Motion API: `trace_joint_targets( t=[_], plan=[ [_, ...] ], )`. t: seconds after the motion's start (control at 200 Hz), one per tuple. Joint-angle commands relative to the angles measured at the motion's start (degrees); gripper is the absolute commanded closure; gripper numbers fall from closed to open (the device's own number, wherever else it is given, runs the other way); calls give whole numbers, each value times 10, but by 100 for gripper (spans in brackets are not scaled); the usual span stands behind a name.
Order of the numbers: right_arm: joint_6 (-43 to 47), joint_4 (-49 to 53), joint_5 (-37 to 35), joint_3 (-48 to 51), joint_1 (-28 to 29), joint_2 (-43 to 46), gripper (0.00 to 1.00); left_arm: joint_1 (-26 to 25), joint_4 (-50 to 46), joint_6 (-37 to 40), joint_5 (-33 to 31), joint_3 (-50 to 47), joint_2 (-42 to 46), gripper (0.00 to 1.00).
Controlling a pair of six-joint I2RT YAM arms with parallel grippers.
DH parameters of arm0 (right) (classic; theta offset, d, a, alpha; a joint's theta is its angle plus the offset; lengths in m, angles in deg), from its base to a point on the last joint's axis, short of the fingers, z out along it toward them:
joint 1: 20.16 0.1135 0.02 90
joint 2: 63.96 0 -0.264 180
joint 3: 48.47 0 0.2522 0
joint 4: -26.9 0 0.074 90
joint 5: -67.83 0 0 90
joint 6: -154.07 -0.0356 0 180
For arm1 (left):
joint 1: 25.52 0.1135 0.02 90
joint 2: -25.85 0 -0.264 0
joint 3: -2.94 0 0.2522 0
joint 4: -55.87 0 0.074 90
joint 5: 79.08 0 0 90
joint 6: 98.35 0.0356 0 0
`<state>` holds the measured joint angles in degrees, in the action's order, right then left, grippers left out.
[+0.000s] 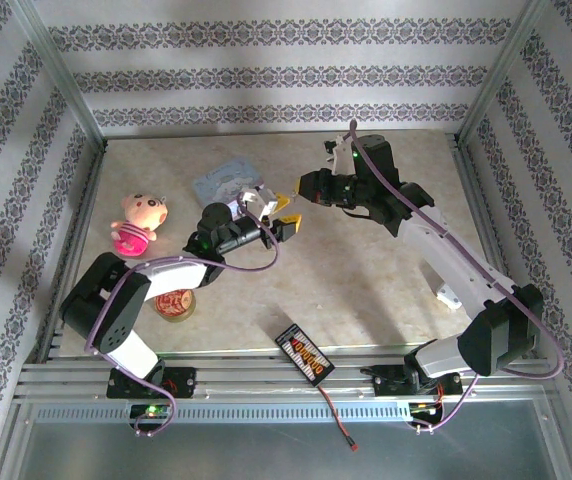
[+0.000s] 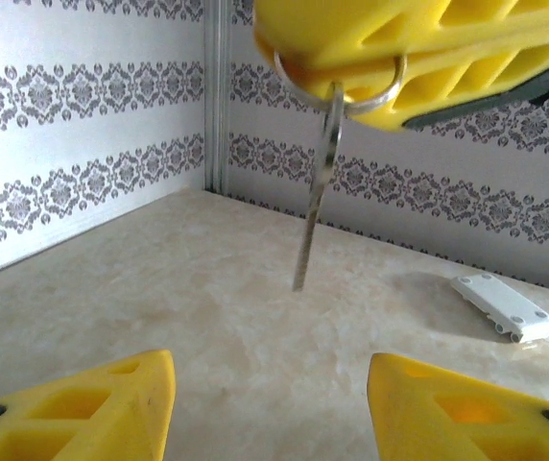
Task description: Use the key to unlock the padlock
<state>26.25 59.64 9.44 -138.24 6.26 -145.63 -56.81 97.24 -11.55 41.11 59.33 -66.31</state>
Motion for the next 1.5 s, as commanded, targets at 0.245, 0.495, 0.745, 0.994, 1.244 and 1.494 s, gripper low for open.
trace_joint_targets(
  t=[0.245, 0.495, 0.745, 0.994, 1.244, 1.494],
  plan=[
    [-8, -23, 23, -10, 14, -12, 100, -11, 57, 19, -15, 31, -14, 46],
    [-7, -30, 25, -4, 14, -21, 100, -11, 67, 12, -19, 28, -15, 64],
    [-6, -30, 18, 1, 14, -28, 100, -11, 62, 17, -20, 18, -5, 75],
    [-5, -28, 13, 4, 13, -32, 100, -11, 52, 18, -27, 9, 6, 100],
    [55, 8, 9, -1, 6, -15, 89, -4, -146, 85, 4, 25, 64, 100],
    [257, 89, 8, 13, 7, 62, 76, 21, -620, 250, 89, 142, 120, 100]
  ],
)
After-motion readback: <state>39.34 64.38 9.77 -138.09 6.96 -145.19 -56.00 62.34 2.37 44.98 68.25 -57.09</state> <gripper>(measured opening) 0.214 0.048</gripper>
